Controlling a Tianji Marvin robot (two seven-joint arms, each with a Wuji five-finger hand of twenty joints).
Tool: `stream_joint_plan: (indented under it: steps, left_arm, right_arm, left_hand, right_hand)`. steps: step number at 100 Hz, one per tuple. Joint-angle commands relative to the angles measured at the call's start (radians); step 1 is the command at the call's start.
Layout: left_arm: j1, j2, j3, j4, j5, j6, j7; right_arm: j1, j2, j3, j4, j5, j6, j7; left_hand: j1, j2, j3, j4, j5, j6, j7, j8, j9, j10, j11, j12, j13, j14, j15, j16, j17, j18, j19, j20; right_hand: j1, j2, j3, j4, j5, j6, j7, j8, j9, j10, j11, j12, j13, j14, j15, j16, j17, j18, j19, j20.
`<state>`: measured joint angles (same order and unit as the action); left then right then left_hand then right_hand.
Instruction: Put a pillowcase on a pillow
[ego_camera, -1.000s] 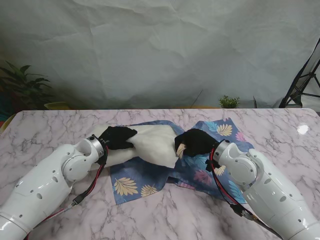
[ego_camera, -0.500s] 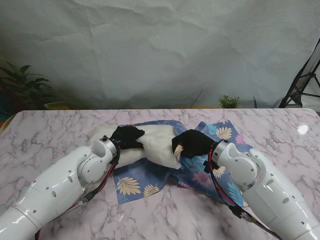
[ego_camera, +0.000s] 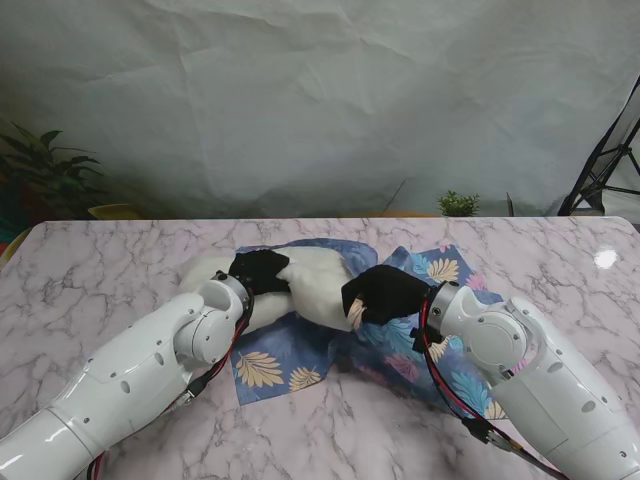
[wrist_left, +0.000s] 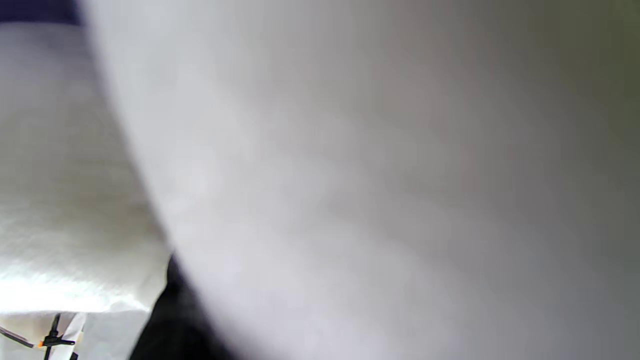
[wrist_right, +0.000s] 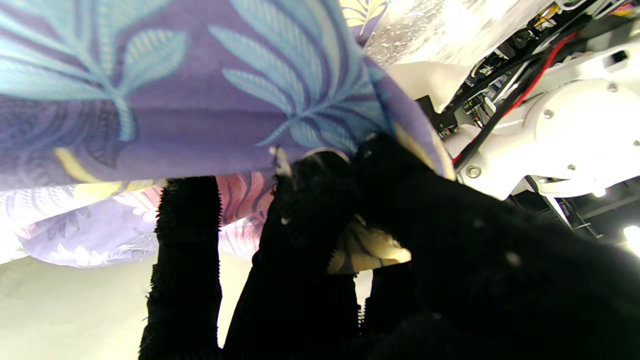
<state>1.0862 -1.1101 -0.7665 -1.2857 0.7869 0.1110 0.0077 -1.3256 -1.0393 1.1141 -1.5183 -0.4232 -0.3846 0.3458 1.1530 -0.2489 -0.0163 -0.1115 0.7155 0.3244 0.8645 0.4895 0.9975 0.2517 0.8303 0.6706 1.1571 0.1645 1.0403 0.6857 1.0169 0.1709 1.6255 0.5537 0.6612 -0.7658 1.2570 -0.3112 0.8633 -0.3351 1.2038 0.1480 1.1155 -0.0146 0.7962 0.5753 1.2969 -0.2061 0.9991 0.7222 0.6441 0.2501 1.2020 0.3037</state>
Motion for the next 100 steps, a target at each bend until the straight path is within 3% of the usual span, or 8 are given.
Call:
stream_joint_plan:
  steps: [1, 51, 55, 72, 81, 83, 85, 100]
  left_arm:
    - [0.001, -0.004, 0.000, -0.007, -0.002, 0.005, -0.019]
    - [0.000, -0.022, 0.023, -0.020, -0.045, 0.117, -0.018]
    - [-0.001, -0.023, 0.025, -0.022, -0.049, 0.126, -0.018]
    - [0.006, -0.027, 0.026, -0.039, -0.061, 0.143, -0.017]
    - [0.014, -0.019, 0.017, -0.053, -0.056, 0.098, -0.031]
    - [0.015, -0.016, 0.015, -0.057, -0.051, 0.081, -0.035]
    - [0.017, -0.012, 0.012, -0.060, -0.043, 0.059, -0.042]
    - [0.035, 0.016, -0.021, -0.079, 0.000, -0.085, -0.088]
  right_arm:
    - [-0.006, 0.002, -0.001, -0.017, 0.004, 0.003, 0.008]
    - [-0.009, 0.007, -0.008, -0.057, 0.087, 0.018, 0.061]
    - [-0.008, 0.008, -0.012, -0.059, 0.088, 0.013, 0.062]
    - [0.004, 0.003, -0.028, -0.057, 0.088, 0.013, 0.046]
    - [0.019, -0.007, -0.043, -0.038, 0.079, 0.028, 0.011]
    - [0.024, -0.010, -0.047, -0.031, 0.066, 0.030, -0.005]
    - [0.030, -0.013, -0.051, -0.024, 0.049, 0.031, -0.020]
    - [0.063, -0.033, -0.075, 0.029, -0.024, 0.063, -0.112]
  left_hand:
    - [0.080, 0.109, 0.086, 0.099, 0.069, 0.119, 0.047, 0.011, 0.105, 0.000, 0.109, -0.002, 0.120, -0.143, 0.142, 0.010, 0.060, -0.172, 0.229, 0.053]
    - [0.037, 0.082, 0.161, 0.101, 0.086, 0.136, 0.058, 0.013, 0.133, 0.001, 0.127, -0.021, 0.120, -0.138, 0.206, -0.045, 0.064, -0.216, 0.260, 0.053]
    - [0.034, 0.083, 0.162, 0.101, 0.090, 0.137, 0.060, 0.014, 0.138, -0.001, 0.127, -0.021, 0.120, -0.184, 0.208, -0.045, 0.065, -0.216, 0.263, 0.054]
    - [0.030, 0.084, 0.166, 0.102, 0.094, 0.138, 0.061, 0.016, 0.144, 0.000, 0.126, -0.024, 0.121, -0.183, 0.217, -0.046, 0.066, -0.221, 0.270, 0.056]
    - [0.025, 0.083, 0.168, 0.102, 0.094, 0.129, 0.056, 0.014, 0.139, 0.000, 0.122, -0.026, 0.119, -0.173, 0.214, -0.050, 0.065, -0.219, 0.269, 0.055]
    - [0.025, 0.085, 0.168, 0.101, 0.087, 0.118, 0.049, 0.010, 0.126, 0.002, 0.117, -0.026, 0.117, -0.129, 0.207, -0.053, 0.063, -0.211, 0.262, 0.052]
    - [0.026, 0.086, 0.166, 0.099, 0.082, 0.111, 0.044, 0.008, 0.115, 0.003, 0.116, -0.023, 0.116, -0.117, 0.194, -0.056, 0.063, -0.203, 0.253, 0.047]
    - [0.044, 0.105, 0.108, 0.093, 0.057, 0.064, 0.025, -0.007, 0.065, 0.001, 0.104, -0.005, 0.111, -0.103, 0.109, -0.024, 0.054, -0.178, 0.196, 0.015]
  right_hand:
    - [-0.042, -0.028, 0.014, 0.009, 0.008, -0.020, 0.033, -0.017, 0.054, -0.027, -0.001, -0.003, 0.032, -0.039, -0.025, -0.012, -0.026, 0.019, -0.007, 0.011]
    - [-0.122, -0.039, 0.025, -0.004, 0.006, -0.026, 0.028, -0.012, 0.057, -0.037, 0.000, 0.015, 0.034, -0.049, -0.012, -0.005, -0.072, -0.012, 0.004, 0.053]
    - [-0.133, -0.033, 0.017, -0.007, 0.006, -0.030, 0.025, -0.013, 0.057, -0.041, 0.001, 0.016, 0.033, -0.052, -0.012, -0.004, -0.073, -0.015, 0.005, 0.057]
    - [-0.184, -0.041, -0.010, -0.025, 0.010, -0.035, 0.022, -0.012, 0.052, -0.042, 0.004, 0.018, 0.034, -0.052, -0.013, -0.004, -0.079, -0.025, 0.008, 0.067]
    - [-0.205, -0.025, -0.016, -0.031, 0.013, -0.030, 0.024, -0.005, 0.046, -0.035, 0.016, 0.022, 0.034, -0.046, -0.003, 0.000, -0.073, -0.033, 0.016, 0.078]
    - [-0.210, -0.022, -0.018, -0.032, 0.012, -0.030, 0.023, -0.004, 0.047, -0.036, 0.019, 0.023, 0.036, -0.049, 0.000, 0.002, -0.067, -0.035, 0.019, 0.080]
    - [-0.212, -0.020, -0.017, -0.031, 0.011, -0.033, 0.024, -0.001, 0.046, -0.037, 0.022, 0.023, 0.035, -0.052, 0.004, 0.003, -0.064, -0.040, 0.022, 0.083]
    - [-0.211, -0.013, -0.009, -0.029, -0.001, -0.030, 0.027, 0.006, 0.031, -0.034, 0.025, 0.021, 0.031, -0.050, -0.003, -0.003, -0.061, -0.040, 0.026, 0.088]
